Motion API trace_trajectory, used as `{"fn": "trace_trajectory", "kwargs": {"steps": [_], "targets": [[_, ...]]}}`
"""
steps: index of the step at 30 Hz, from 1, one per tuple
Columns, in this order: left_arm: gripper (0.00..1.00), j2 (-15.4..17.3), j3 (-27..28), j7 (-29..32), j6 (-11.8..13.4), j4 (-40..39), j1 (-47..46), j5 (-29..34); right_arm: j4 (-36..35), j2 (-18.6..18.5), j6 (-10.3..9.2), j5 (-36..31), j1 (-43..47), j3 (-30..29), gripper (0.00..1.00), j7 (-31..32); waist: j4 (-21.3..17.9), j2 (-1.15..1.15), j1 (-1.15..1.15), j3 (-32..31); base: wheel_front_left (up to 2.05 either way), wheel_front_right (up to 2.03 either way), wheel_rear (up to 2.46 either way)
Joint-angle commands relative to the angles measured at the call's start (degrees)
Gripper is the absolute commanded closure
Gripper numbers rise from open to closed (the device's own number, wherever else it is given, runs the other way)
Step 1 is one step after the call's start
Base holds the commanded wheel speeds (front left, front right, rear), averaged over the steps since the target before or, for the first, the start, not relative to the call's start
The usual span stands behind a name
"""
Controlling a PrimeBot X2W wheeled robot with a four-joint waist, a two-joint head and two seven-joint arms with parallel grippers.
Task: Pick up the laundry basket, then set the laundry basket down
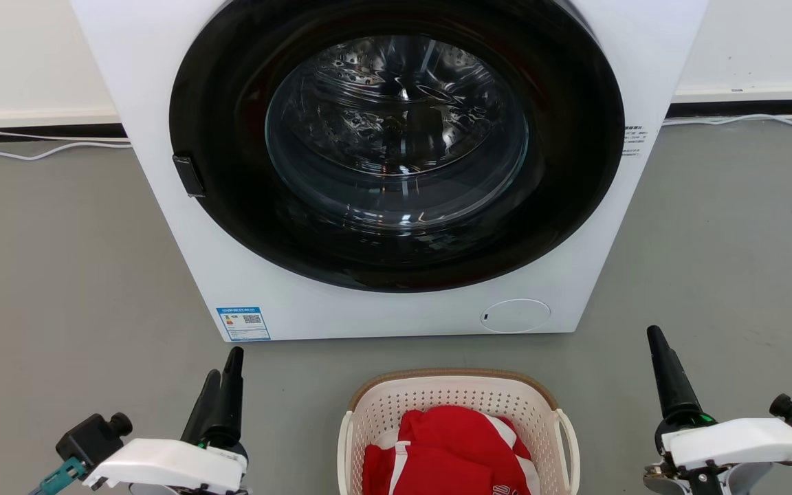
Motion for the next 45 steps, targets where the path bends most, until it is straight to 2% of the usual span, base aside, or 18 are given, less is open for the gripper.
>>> {"fn": "trace_trajectory", "kwargs": {"steps": [1, 10, 45], "targets": [[0.00, 0.42, 0.35, -0.62, 0.41, -2.15, -2.77, 2.42, -2.06, -0.51, 0.20, -2.75, -3.07, 0.28, 0.00, -1.03, -0.02, 0.00, -0.01, 0.02, 0.00, 0.00, 0.00], [0.00, 0.50, -0.84, -2.15, 1.73, -2.99, -3.09, 9.30, -3.79, 0.41, 0.23, -12.16, -3.31, 0.04, 0.00, -2.54, -0.04, 0.00, -0.01, 0.31, 0.00, 0.00, 0.00], [0.00, 0.80, -3.43, -7.96, 3.19, -7.00, -3.75, 29.79, -3.82, 1.06, 0.35, -36.41, -4.17, 0.12, 0.00, -8.25, -0.66, 0.00, -0.01, 0.98, 0.00, 0.00, 0.00]]}}
